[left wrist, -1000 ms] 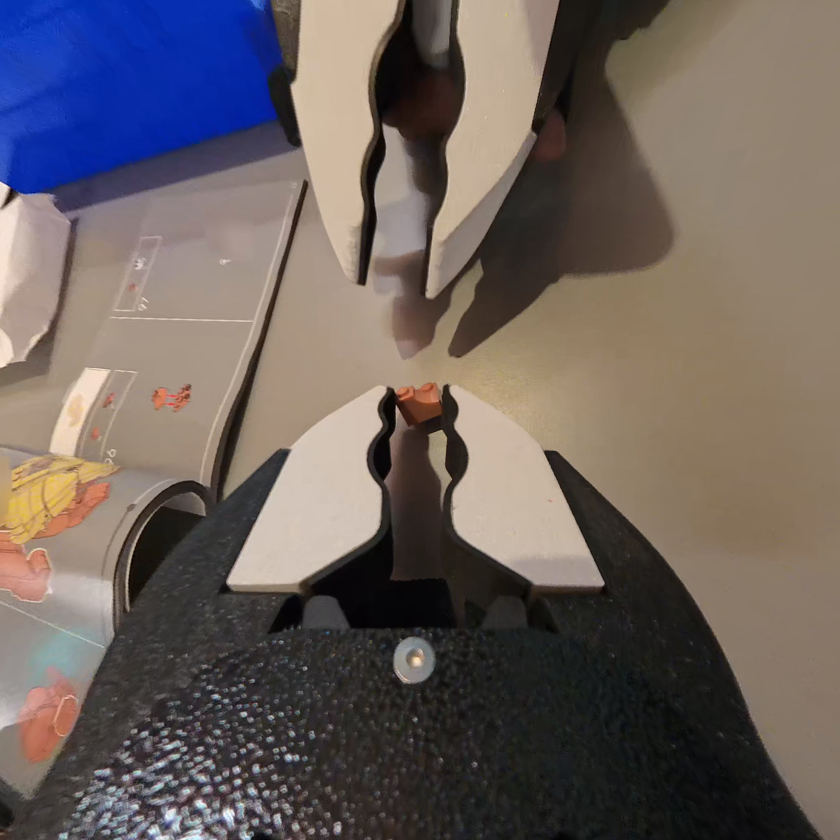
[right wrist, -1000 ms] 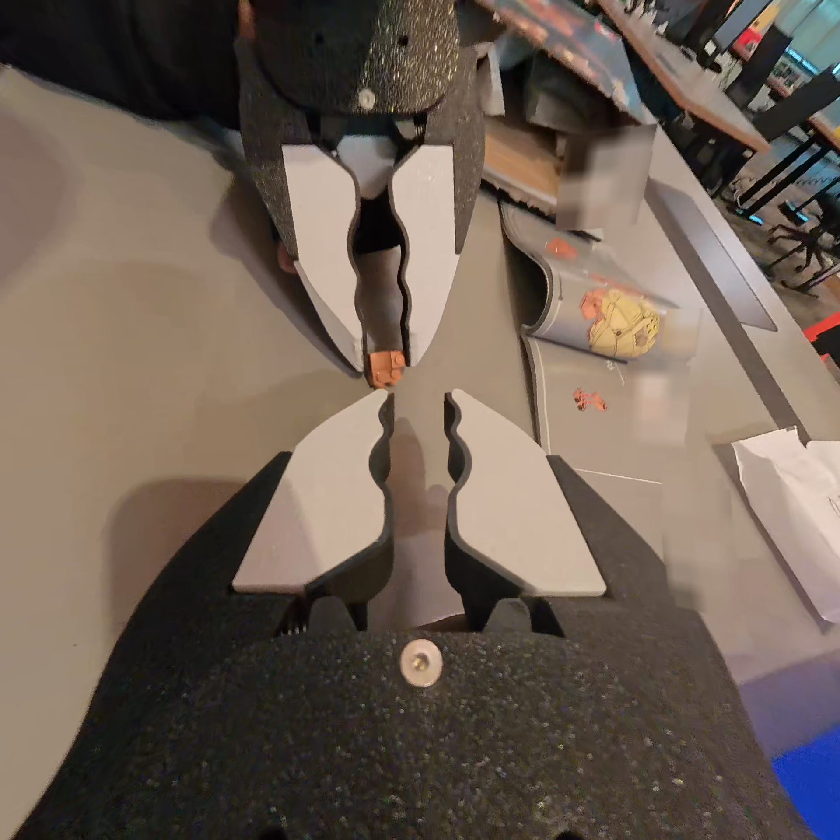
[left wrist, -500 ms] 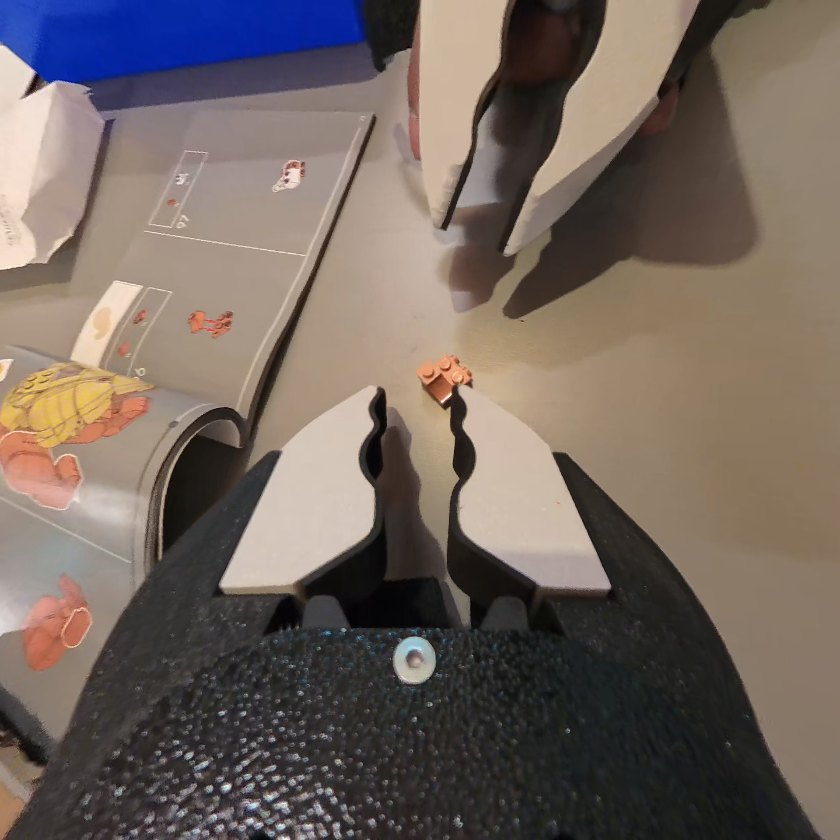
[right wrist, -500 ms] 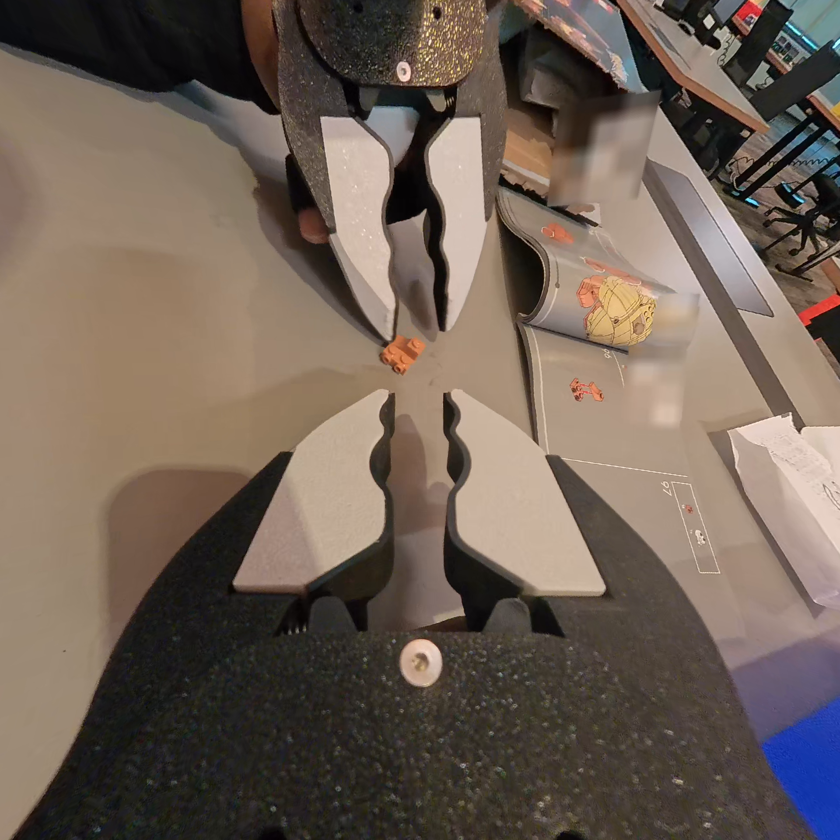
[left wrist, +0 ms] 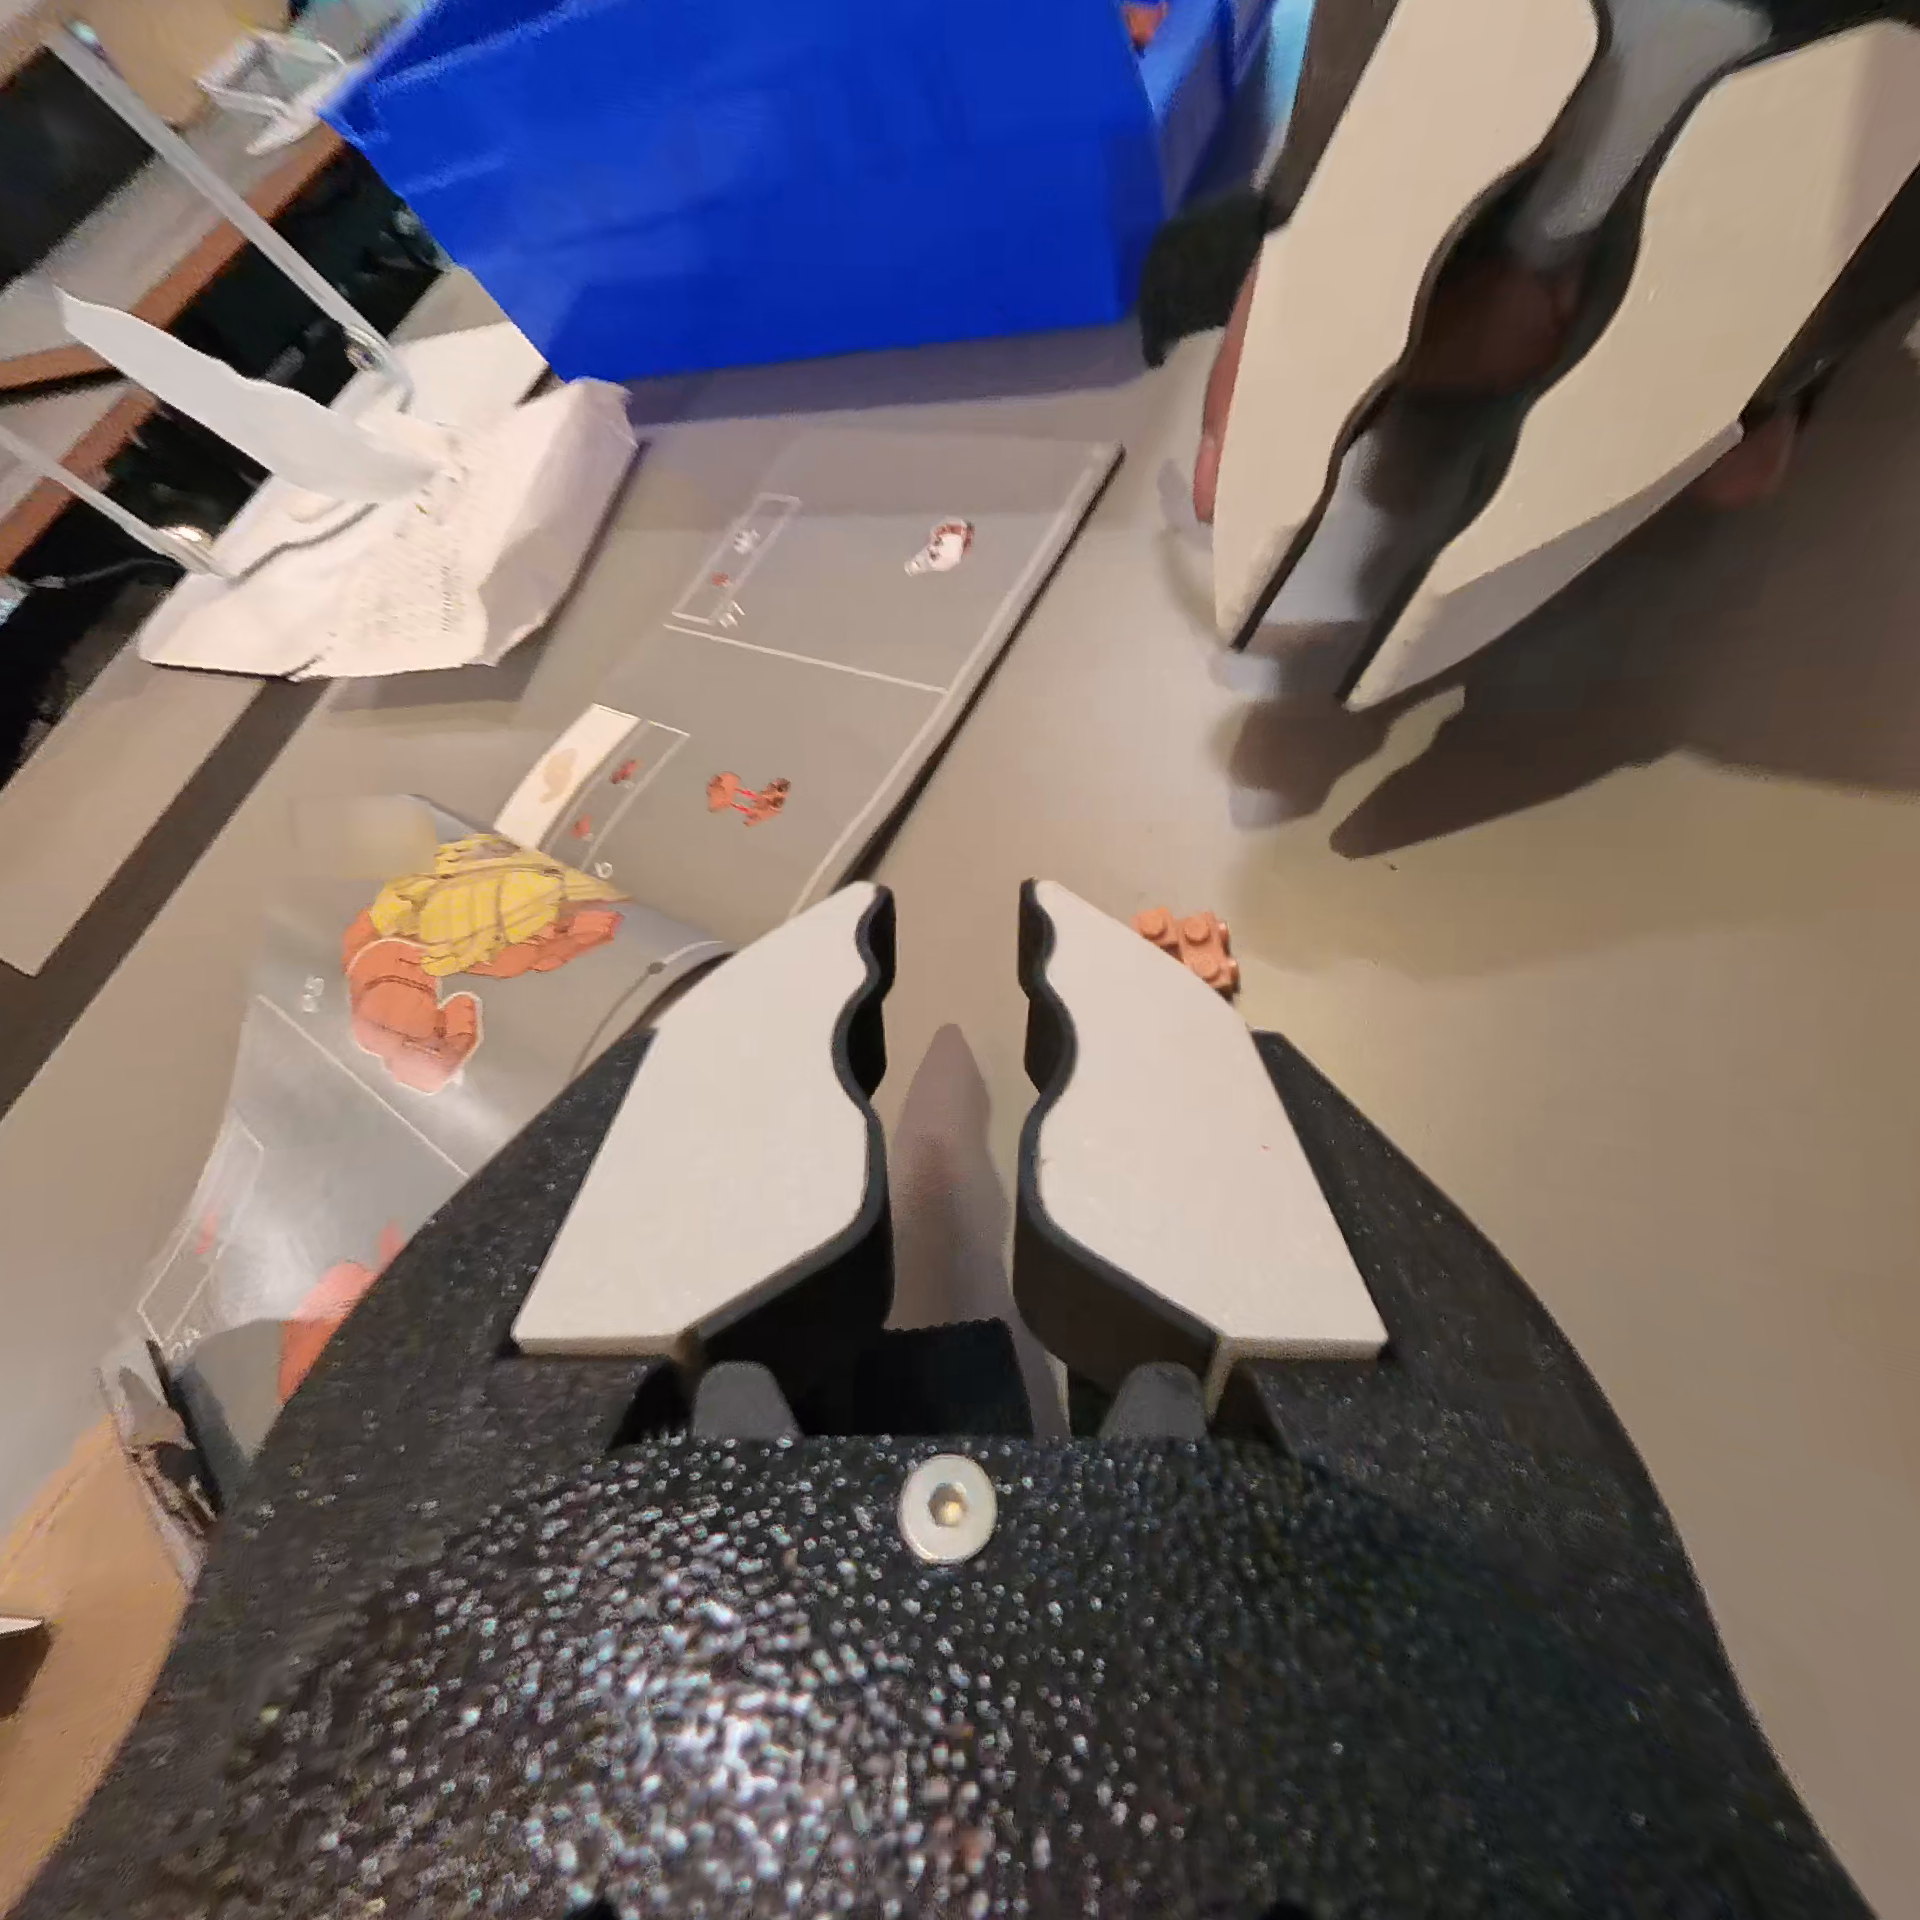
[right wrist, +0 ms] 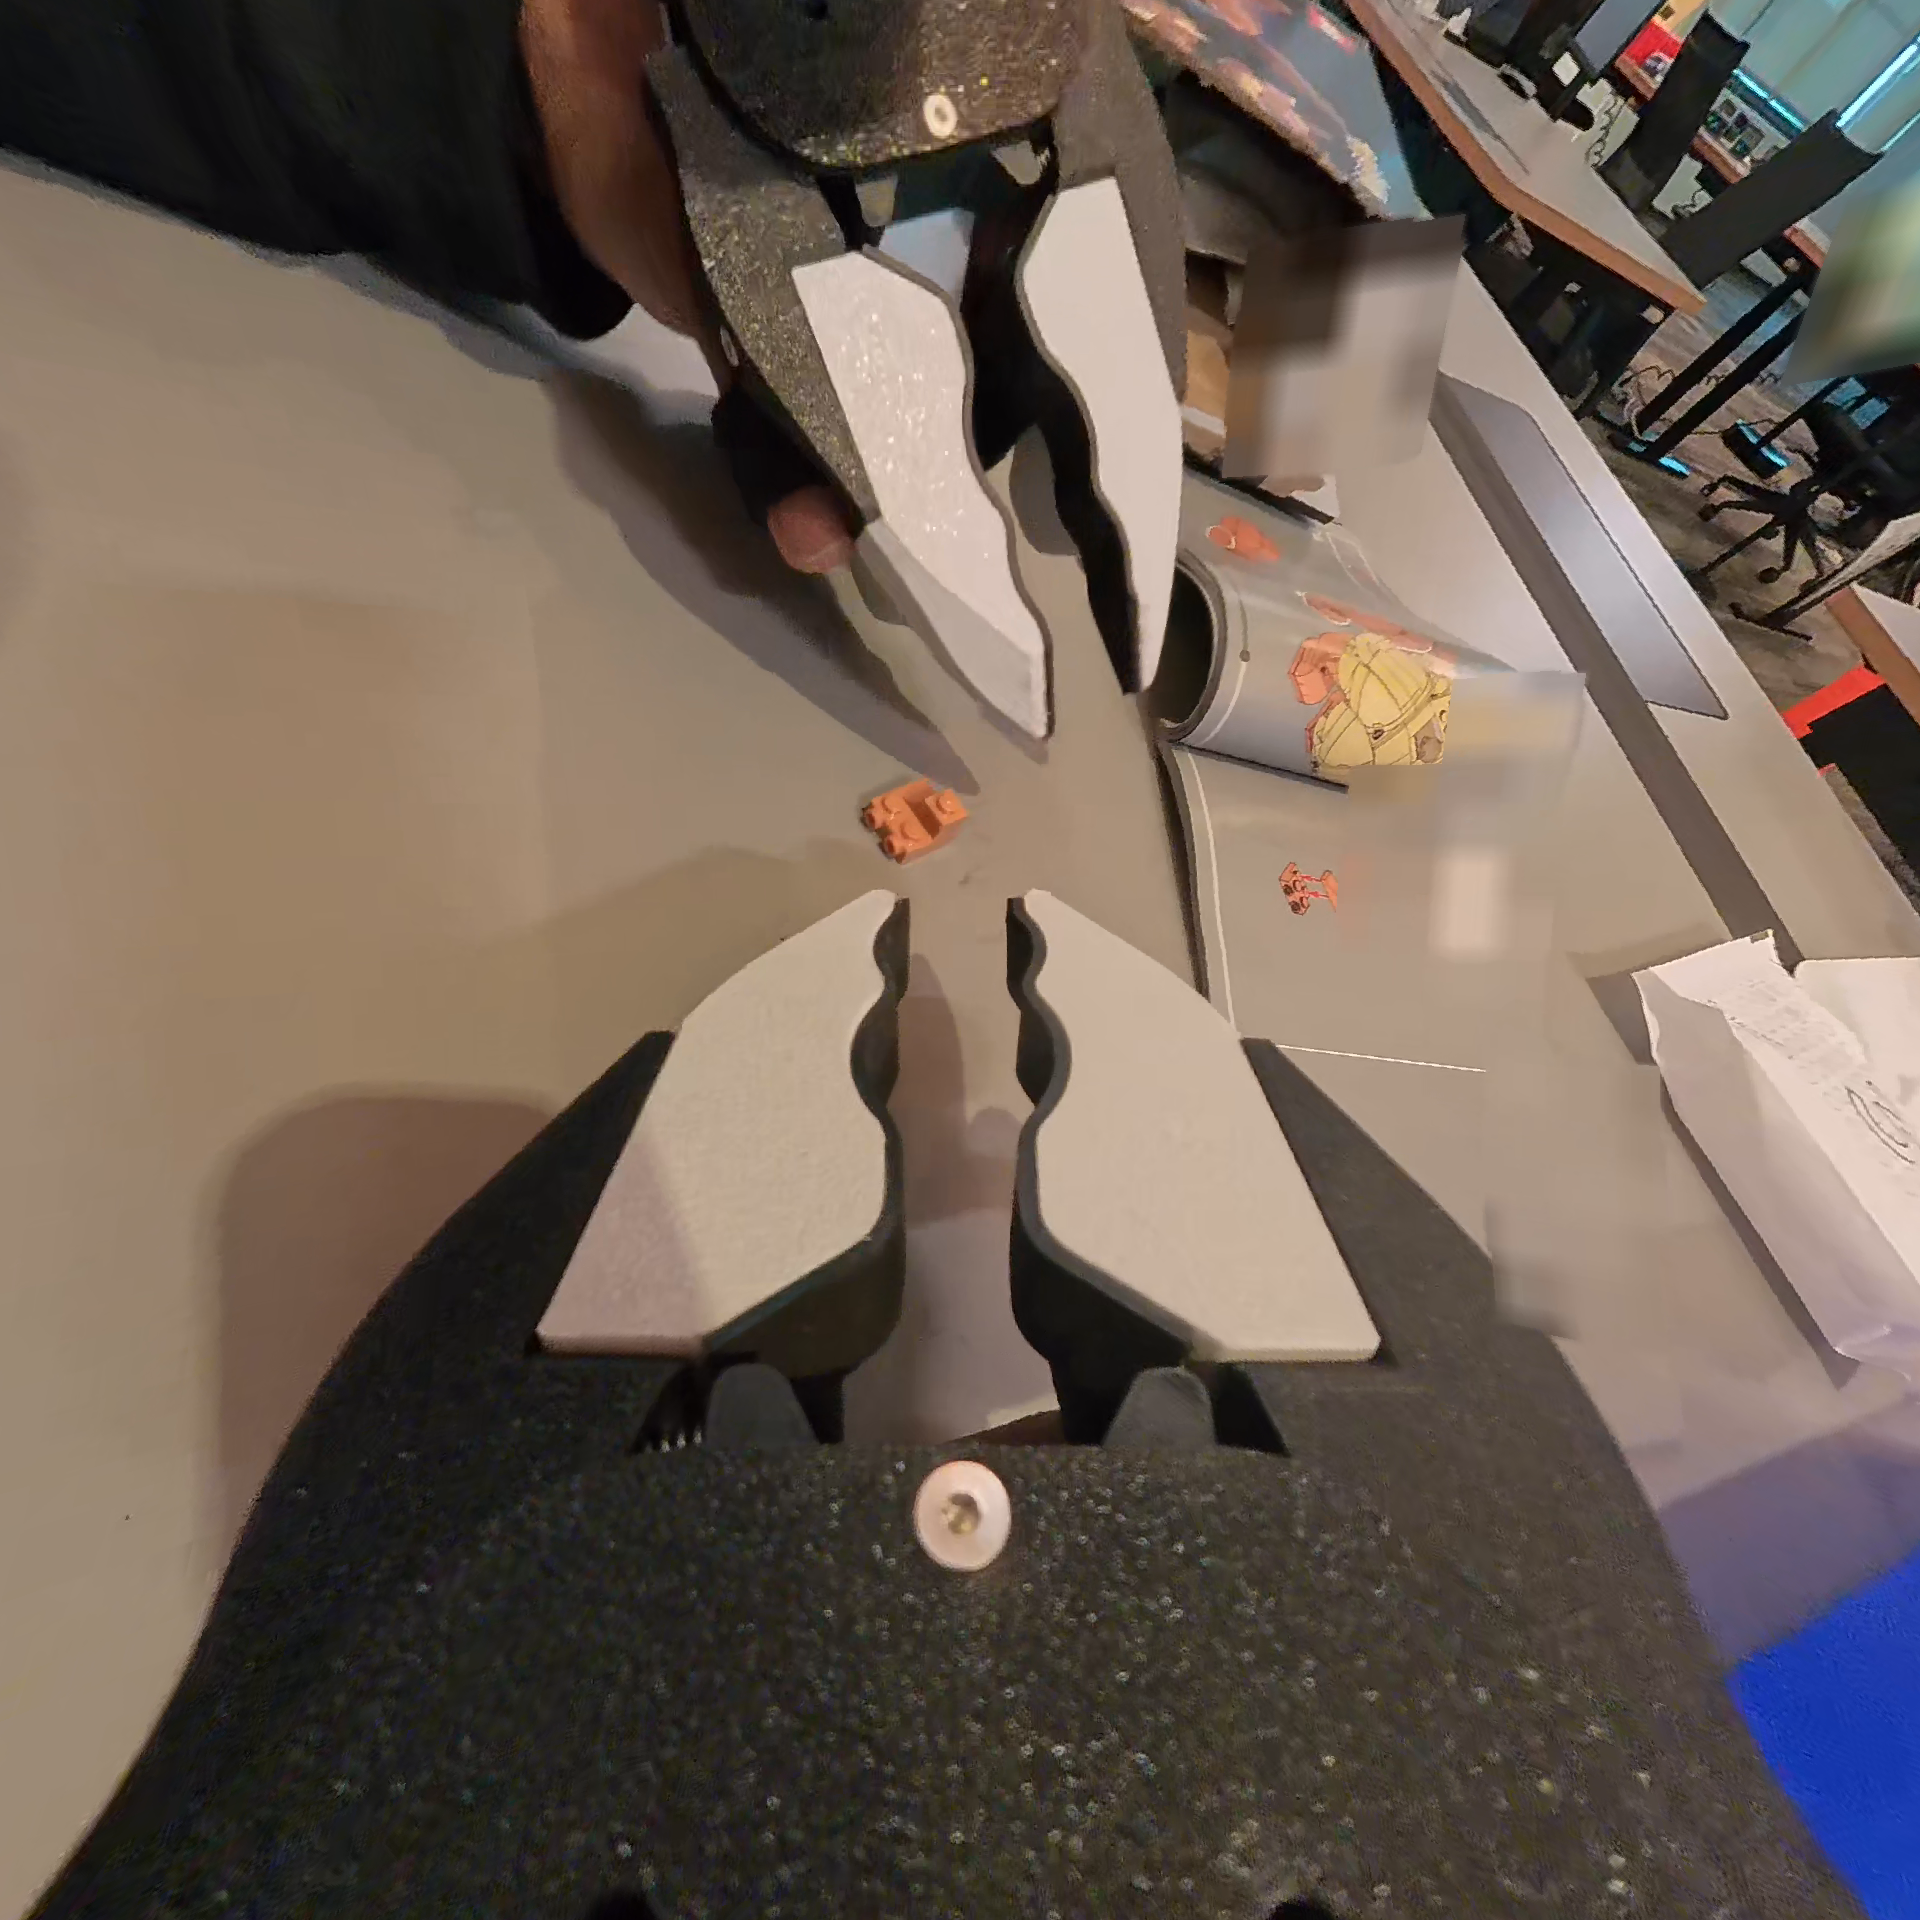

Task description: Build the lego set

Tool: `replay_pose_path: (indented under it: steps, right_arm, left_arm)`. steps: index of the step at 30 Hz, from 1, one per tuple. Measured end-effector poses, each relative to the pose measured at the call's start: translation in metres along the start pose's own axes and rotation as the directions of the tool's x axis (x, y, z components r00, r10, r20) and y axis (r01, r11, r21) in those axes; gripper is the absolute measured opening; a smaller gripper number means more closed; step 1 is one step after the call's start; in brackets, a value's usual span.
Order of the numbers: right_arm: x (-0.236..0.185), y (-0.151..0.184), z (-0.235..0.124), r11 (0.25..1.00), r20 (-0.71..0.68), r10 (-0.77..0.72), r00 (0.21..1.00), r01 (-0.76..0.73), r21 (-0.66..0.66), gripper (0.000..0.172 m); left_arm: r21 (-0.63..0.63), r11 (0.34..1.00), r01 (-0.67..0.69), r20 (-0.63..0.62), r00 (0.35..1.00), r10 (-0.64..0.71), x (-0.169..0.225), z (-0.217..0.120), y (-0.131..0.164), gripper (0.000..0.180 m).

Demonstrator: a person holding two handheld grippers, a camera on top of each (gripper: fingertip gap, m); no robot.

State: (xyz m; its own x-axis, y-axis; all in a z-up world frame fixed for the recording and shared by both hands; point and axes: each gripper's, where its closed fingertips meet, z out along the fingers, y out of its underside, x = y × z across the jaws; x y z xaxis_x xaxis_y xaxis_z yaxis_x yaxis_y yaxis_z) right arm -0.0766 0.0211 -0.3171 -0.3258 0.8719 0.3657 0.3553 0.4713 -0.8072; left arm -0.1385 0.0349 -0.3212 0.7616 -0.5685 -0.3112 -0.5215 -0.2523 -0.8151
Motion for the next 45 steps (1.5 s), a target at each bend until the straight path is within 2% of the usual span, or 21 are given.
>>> replay_pose_path:
  steps: [5, 7, 21, 26, 29, 32, 35, 37, 38, 40, 42, 45]
  right_arm:
    - [0.008, -0.002, -0.003, 0.998, -0.026, 0.06, 0.998, -0.059, 0.034, 0.007]
    - [0.011, -0.003, -0.003, 0.996, -0.029, 0.079, 0.996, -0.078, 0.043, 0.0]
    - [0.027, -0.003, -0.011, 0.967, -0.031, 0.24, 0.97, -0.236, 0.094, 0.0]
    - [0.025, -0.017, -0.02, 0.946, -0.019, 0.278, 0.96, -0.271, 0.18, 0.0]
    - [0.023, -0.037, -0.042, 0.946, -0.052, 0.244, 0.968, -0.226, 0.231, 0.0]
    - [0.046, -0.058, -0.098, 0.954, -0.193, 0.19, 0.963, -0.135, 0.268, 0.002]
    - [0.081, -0.052, -0.16, 0.979, -0.272, 0.161, 0.949, -0.118, 0.168, 0.003]
    - [0.113, -0.027, -0.192, 0.998, -0.343, 0.06, 0.938, -0.066, -0.005, 0.003]
    - [0.124, -0.005, -0.201, 0.99, -0.314, -0.004, 0.949, -0.04, -0.134, 0.004]
    - [0.142, 0.043, -0.21, 0.926, -0.188, -0.148, 0.971, 0.069, -0.372, 0.008]
    - [0.155, 0.087, -0.21, 0.842, -0.031, -0.191, 0.981, 0.148, -0.518, 0.012]
    - [0.156, 0.117, -0.19, 0.813, 0.181, -0.088, 0.979, 0.176, -0.555, 0.015]
  left_arm:
    - [0.066, 0.998, 0.006, 0.01, 1.0, -0.007, -0.002, -0.003, -0.009, 0.0]
    - [0.07, 0.997, 0.015, -0.008, 1.0, -0.014, -0.001, -0.003, -0.009, 0.0]
    - [0.066, 0.996, 0.066, -0.035, 0.997, -0.064, -0.003, -0.004, -0.009, 0.0]
    - [0.061, 0.997, 0.05, 0.011, 0.999, -0.051, -0.006, -0.004, -0.008, 0.0]
    - [0.027, 1.0, -0.005, 0.042, 0.999, 0.004, -0.002, -0.006, -0.002, 0.0]
    - [0.025, 0.999, -0.04, 0.061, 0.997, 0.039, 0.001, -0.008, -0.001, 0.001]
    - [0.035, 0.999, -0.02, 0.068, 0.998, 0.017, -0.001, -0.01, -0.002, 0.001]
    - [0.032, 0.999, 0.004, 0.057, 0.998, -0.006, -0.003, -0.009, -0.002, 0.002]
    - [0.029, 1.0, 0.011, 0.052, 0.999, -0.013, -0.003, -0.009, -0.001, 0.002]
    - [0.017, 1.0, 0.013, 0.043, 0.999, -0.014, -0.002, -0.008, 0.0, 0.003]
    - [-0.001, 1.0, 0.002, 0.039, 0.999, -0.002, 0.0, -0.006, 0.002, 0.003]
    - [-0.031, 0.999, -0.008, 0.037, 0.999, 0.009, 0.001, -0.003, 0.005, 0.003]
